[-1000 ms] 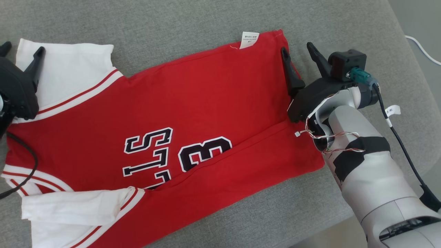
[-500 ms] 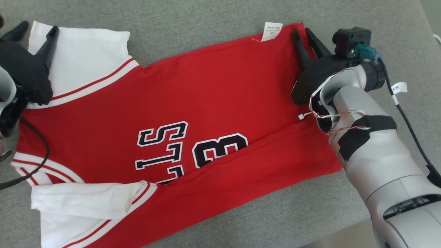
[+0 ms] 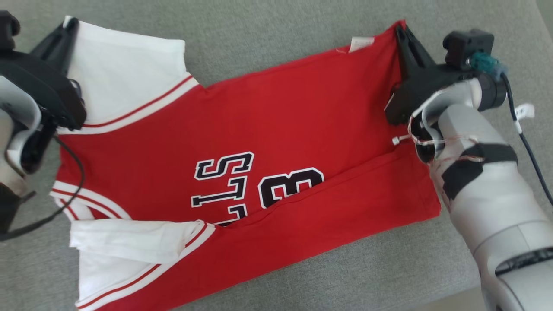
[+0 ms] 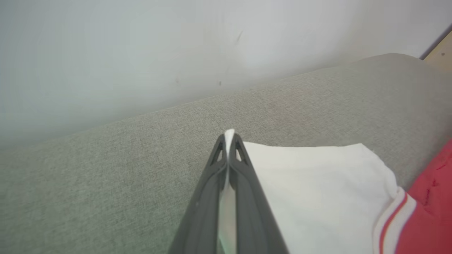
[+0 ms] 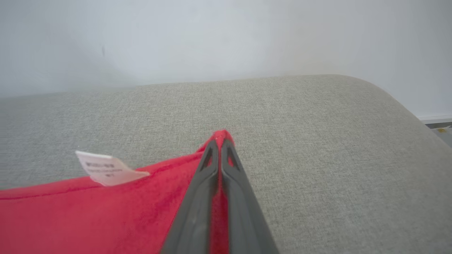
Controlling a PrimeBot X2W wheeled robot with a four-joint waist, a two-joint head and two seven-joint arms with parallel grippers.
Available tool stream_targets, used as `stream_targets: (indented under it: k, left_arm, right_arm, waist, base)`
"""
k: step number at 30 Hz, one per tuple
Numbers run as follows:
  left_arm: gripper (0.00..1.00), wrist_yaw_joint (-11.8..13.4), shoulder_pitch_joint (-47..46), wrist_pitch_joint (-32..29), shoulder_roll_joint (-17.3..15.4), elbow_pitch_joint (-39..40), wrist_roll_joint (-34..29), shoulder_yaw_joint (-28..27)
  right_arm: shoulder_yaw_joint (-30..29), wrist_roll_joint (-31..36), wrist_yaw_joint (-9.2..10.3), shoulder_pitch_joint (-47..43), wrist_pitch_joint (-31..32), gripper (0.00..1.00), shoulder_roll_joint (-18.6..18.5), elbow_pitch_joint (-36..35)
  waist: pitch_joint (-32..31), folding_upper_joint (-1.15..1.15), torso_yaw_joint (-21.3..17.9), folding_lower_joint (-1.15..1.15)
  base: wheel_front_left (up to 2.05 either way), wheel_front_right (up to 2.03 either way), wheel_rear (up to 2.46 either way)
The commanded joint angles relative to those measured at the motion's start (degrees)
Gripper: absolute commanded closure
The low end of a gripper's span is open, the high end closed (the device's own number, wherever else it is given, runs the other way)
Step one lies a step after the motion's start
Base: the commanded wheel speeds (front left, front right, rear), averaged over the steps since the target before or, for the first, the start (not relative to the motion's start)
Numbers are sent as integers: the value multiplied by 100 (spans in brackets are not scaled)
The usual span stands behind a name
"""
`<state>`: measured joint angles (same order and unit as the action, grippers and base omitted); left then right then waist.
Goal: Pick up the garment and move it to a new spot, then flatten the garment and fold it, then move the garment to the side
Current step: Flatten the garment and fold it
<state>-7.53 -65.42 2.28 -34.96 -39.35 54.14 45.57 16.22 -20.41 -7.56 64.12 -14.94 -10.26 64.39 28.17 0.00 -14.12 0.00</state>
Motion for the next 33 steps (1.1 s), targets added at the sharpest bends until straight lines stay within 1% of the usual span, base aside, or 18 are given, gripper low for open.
stream_targets:
  k: [1, 5, 8, 10, 12, 15, 18, 21, 23, 29, 32, 33]
  left_arm:
    - [100, 11, 127, 75, 28, 34, 49, 39]
    - [100, 11, 372, 513, 52, 323, 79, 171]
    - [100, 11, 674, 856, -36, 646, 59, 204]
    - [100, 70, 929, 1040, -102, 919, 63, 151]
    - [100, 164, 1242, 1155, -151, 1269, 83, 83]
    - [100, 385, 1790, 1248, -216, 1953, 119, -76]
    - [100, 686, 2383, 1283, -296, 2648, 17, -199]
    - [100, 1001, 2979, 1291, -279, 3269, -46, -363]
    - [100, 1135, 3348, 1289, -256, 3611, -161, -499]
    - [100, 1404, 4354, 1292, -32, 4255, -445, -713]
    - [100, 1429, 4744, 1292, 146, 4398, -469, -769]
    - [100, 1441, 4862, 1292, 160, 4389, -515, -780]
  right_arm:
    - [-8, -50, 16, -178, -29, 100, -20, -36]
    - [27, -244, 16, -570, -29, 100, -86, -377]
    - [9, -369, 16, -937, -29, 100, -171, -664]
    - [-7, -463, 16, -1178, -30, 100, -243, -849]
    - [-52, -564, 16, -1404, -30, 100, -363, -1007]
    - [-114, -742, 16, -1764, -30, 100, -482, -1191]
    - [-182, -923, 16, -2103, -31, 100, -618, -1420]
    - [-237, -1058, 16, -2438, -31, 100, -727, -1657]
    - [-294, -1137, 16, -2644, -30, 100, -809, -1833]
    - [-455, -1293, 16, -3270, -20, 100, -989, -2288]
    - [-505, -1356, 16, -3555, -20, 100, -1041, -2464]
    - [-518, -1367, 16, -3635, -20, 100, -1058, -2522]
  waist:
    - [-152, 0, 124, 0]
    - [-321, 0, 209, 0]
    - [-444, 0, 252, 0]
    - [-523, 0, 298, 0]
    - [-594, 0, 367, 0]
    - [-703, 0, 474, 0]
    - [-792, 0, 607, 0]
    - [-896, 0, 720, 0]
    - [-973, 0, 793, 0]
    - [-1220, 0, 965, 0]
    - [-1307, 0, 1015, 0]
    - [-1334, 0, 1026, 0]
  base:
    - [0, 0, 0]
    - [0, 0, 0]
    - [0, 0, 0]
    - [0, 0, 0]
    - [0, 0, 0]
    - [0, 0, 0]
    - [0, 0, 0]
    - [0, 0, 0]
    - [0, 0, 0]
    - [0, 0, 0]
    - [0, 0, 0]
    - [0, 0, 0]
